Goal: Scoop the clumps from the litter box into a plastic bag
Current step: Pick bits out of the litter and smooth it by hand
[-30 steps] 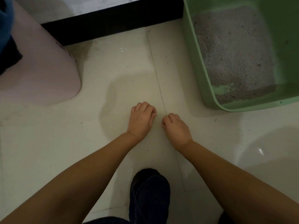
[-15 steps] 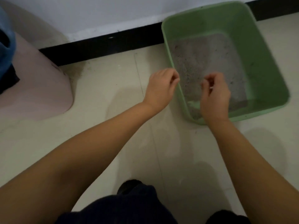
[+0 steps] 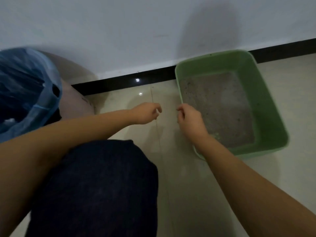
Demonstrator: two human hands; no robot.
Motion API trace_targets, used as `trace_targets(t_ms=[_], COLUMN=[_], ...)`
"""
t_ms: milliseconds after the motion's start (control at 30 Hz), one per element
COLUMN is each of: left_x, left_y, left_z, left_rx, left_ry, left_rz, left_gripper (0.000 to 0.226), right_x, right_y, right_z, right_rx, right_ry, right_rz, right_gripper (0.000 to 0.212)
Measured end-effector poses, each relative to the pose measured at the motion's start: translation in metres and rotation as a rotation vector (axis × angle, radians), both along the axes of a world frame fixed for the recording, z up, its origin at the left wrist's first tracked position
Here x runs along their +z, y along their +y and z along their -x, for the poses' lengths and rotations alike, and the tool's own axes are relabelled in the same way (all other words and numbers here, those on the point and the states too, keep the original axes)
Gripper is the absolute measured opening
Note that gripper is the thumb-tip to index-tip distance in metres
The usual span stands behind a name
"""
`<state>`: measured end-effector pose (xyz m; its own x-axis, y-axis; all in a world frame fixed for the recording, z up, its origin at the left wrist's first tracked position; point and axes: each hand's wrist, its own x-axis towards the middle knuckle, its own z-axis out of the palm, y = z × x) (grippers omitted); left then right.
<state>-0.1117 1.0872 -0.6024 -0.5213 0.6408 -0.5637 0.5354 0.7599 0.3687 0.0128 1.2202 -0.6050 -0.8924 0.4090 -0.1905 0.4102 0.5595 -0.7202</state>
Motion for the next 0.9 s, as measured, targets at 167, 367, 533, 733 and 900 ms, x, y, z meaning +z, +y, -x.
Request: trace_targets(t_ms=[167, 367, 533, 733, 900], left_x=[-0.092, -0.15, -0.163, -0.18, -0.181], left_y=[-0.028, -0.011, 0.013, 0.017, 0.023], left_z=[0.04, 0.06, 0.071, 0.073, 0.074], left_rx=[0.214, 0.128, -0.047, -0.106, -0.125], left_ry=[0.017, 0.118, 0.159, 0.243, 0.258], left_rz=[-0.112, -0.355, -0.428, -0.515, -0.572], left_gripper=[0.026, 0.026, 0.028, 0.02, 0.024], right_x=[-0.091, -0.147, -0.158, -0.167, -0.17], right_y=[-0.056, -0.053, -0.051, -0.054, -0.055], right_z=[0.046, 0.076, 0.083, 0.081, 0.083], right_rx=[0.025, -0.432, -0.459, -0.434, -0.439], right_ry=[-0.233, -0.28, -0.231, -0.174, -0.162], right_rz=[0.046, 0.003, -0.082, -0.193, -0.23], right_gripper=[0.03, 0.026, 0.014, 0.013, 0.012])
